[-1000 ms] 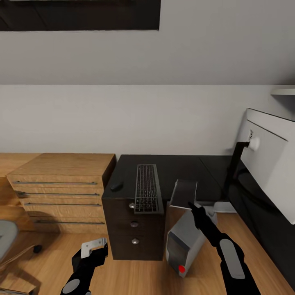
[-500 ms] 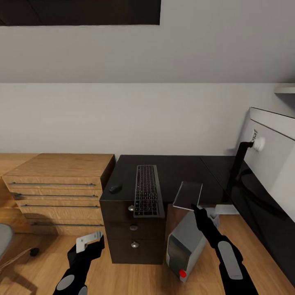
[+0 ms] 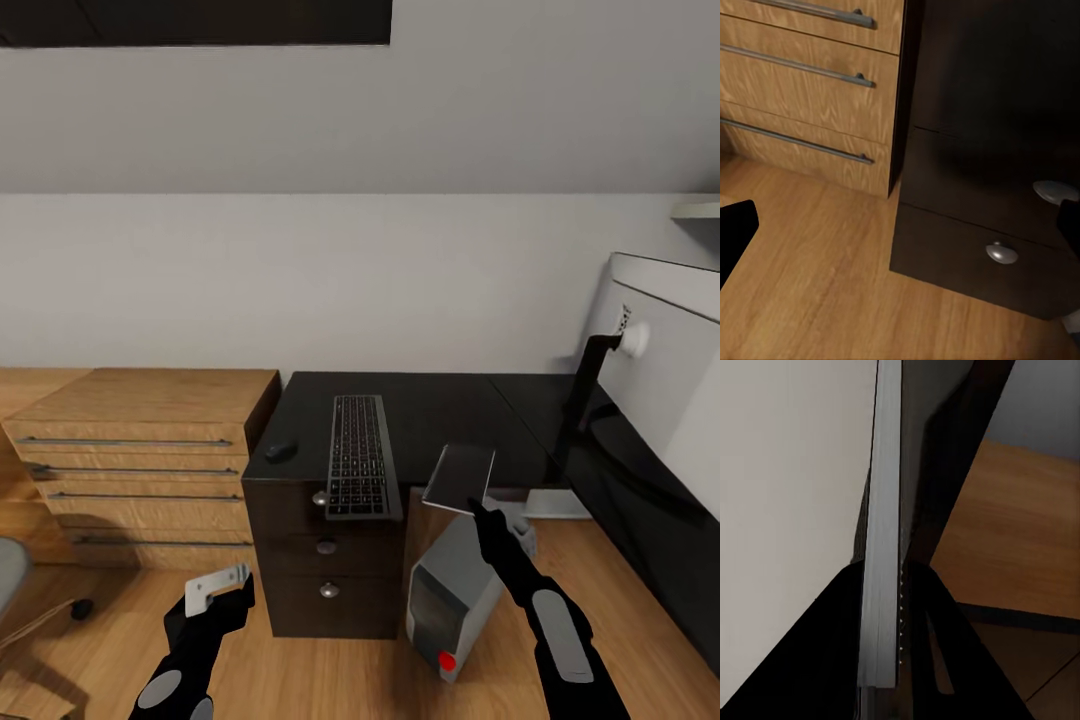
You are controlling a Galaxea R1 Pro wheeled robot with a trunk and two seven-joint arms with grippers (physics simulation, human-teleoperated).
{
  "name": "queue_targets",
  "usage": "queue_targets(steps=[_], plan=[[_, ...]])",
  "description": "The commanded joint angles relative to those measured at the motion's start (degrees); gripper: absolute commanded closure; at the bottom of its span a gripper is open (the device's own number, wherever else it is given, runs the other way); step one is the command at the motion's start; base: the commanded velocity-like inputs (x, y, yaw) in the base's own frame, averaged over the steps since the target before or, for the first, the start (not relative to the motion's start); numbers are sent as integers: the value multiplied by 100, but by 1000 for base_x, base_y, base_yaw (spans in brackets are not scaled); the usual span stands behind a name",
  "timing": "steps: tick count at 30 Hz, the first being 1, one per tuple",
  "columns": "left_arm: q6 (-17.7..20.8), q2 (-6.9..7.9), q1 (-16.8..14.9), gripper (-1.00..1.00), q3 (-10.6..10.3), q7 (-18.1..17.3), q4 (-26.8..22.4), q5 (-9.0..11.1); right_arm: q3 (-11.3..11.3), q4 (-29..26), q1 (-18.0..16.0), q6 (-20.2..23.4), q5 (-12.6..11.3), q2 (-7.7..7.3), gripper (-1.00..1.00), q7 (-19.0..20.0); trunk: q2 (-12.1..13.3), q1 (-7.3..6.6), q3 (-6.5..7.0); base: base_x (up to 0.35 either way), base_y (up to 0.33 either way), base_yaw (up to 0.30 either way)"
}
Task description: In the bedroom, organize the workspace by keeping the computer under the desk, ensuring the monitor is on the desk, placing the keyboard on the desk next to the monitor, placing the mouse on the desk next to the keyboard, moving the folder from the swivel chair onto the desk next to the mouse, stacking the notebook on top of the folder with the pen on top of the notebook, and positioning the swivel chair next to the desk.
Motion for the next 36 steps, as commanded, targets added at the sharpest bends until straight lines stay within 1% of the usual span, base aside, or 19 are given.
queue_targets(steps=[1, 9, 20, 28, 36], plan=[[14, 1, -1, -100, -7, 42, -10, 53, -28, 11, -2, 43, 53, 5, 100, 11, -43, 23, -24, 0, 0, 0], [20, 1, -1, -100, -39, 42, 13, 41, -34, 17, -3, 49, 46, 5, 100, 11, -364, 198, -168, 0, 0, 0], [38, 15, -1, -100, -50, 28, 139, 36, -38, 17, -3, 49, 46, 5, 100, 11, -364, 198, -168, 9, 0, 0], [40, 21, -1, -100, -50, 22, 178, 36, -38, 13, -3, 49, 46, 5, 100, 11, -364, 198, -168, 226, 0, 0], [40, 21, -1, -100, -50, 25, 183, 36, -40, 9, -3, 49, 46, 5, 100, 11, -364, 198, -168, 60, 0, 0]])
